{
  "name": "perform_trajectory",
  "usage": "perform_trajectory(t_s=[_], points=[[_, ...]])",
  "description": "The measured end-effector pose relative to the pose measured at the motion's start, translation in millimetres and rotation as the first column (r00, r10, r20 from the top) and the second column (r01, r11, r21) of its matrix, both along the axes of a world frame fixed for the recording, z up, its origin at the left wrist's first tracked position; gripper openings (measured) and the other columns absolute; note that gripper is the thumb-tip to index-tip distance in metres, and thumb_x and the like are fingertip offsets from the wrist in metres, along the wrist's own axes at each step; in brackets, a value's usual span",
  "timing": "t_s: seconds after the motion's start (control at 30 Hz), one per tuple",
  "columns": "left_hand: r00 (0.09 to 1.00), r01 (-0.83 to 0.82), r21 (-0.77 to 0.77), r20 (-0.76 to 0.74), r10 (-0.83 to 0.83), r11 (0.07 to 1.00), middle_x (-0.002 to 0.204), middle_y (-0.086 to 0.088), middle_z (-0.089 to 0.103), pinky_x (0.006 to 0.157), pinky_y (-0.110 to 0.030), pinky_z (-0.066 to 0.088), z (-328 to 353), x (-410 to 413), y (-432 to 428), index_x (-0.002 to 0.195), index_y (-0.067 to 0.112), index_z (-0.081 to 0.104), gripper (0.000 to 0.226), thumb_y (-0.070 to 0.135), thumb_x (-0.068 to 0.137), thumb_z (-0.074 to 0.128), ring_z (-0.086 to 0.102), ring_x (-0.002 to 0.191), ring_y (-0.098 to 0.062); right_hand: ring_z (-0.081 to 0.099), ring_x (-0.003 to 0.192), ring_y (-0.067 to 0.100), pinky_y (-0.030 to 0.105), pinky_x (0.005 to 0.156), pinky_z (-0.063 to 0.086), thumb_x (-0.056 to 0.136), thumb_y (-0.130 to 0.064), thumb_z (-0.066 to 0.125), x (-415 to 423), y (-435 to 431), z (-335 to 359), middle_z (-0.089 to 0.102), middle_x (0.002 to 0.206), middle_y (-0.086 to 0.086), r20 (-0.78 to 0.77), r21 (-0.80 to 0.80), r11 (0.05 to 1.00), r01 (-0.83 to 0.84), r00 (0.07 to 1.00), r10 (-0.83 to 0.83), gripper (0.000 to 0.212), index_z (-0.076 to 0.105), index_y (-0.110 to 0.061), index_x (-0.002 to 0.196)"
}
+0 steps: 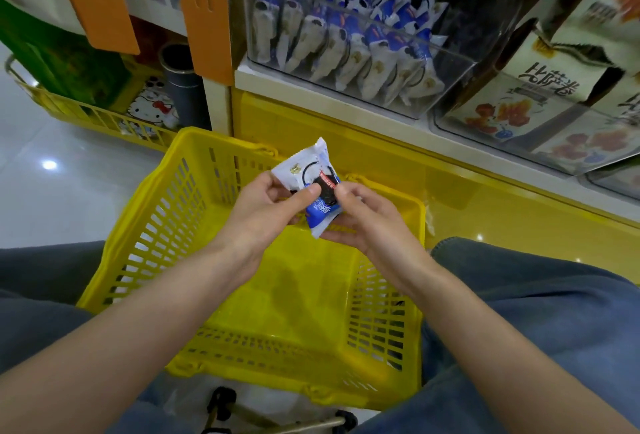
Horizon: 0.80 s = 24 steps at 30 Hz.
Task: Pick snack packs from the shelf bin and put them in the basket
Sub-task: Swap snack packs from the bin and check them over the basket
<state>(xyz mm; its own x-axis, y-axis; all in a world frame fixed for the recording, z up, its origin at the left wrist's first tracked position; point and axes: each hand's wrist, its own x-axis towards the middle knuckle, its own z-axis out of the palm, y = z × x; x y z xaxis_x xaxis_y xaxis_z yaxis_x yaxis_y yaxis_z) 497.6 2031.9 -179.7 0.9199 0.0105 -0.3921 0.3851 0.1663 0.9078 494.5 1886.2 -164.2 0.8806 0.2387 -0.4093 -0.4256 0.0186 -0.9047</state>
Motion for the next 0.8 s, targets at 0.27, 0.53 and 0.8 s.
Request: perform_trajectory(t_s=[0.27, 0.53, 0.8], points=[[0.986, 0.068, 0.043, 0.15, -0.074, 0.997, 0.091, 0.004, 0.064, 0.067, -0.011, 0.048, 18, 14, -7, 0.102, 0.015, 0.059, 0.025, 0.012, 0.08, 0.069, 0.059, 0.079, -0.004, 0.069, 0.079, 0.014, 0.024, 0.066, 0.056, 0.085, -0.017, 0.052, 2, 4, 13, 0.072, 0.089, 0.007, 0.02, 0.166, 0.965, 0.203, 0.978, -0.209, 0.018, 0.052, -0.004, 0.099], [0.918, 0.17, 0.205, 0.323, -0.231, 0.964, 0.083, 0.003, 0.065, 0.06, -0.01, 0.044, 49, 31, 12, 0.087, 0.032, 0.058, 0.027, 0.008, 0.078, 0.066, 0.056, 0.065, 0.002, 0.067, 0.091, 0.014, 0.025, 0.08, 0.054, 0.084, -0.015, 0.061, 29, 7, 57, 0.07, 0.101, 0.003, 0.372, -0.354, 0.928, 0.117, 0.928, 0.025, 0.034, 0.052, -0.019, 0.117], [0.981, 0.048, -0.264, 0.194, 0.004, 0.963, 0.1, 0.001, 0.071, 0.08, -0.024, 0.052, 54, 45, 22, 0.105, 0.018, 0.061, 0.026, 0.019, 0.08, 0.067, 0.066, 0.096, -0.012, 0.069, 0.079, 0.012, 0.025, 0.069, 0.058, 0.083, -0.014, 0.063, 54, 28, 82, 0.071, 0.095, 0.008, 0.347, -0.212, 0.964, 0.158, 0.935, -0.077, 0.022, 0.059, -0.003, 0.103]])
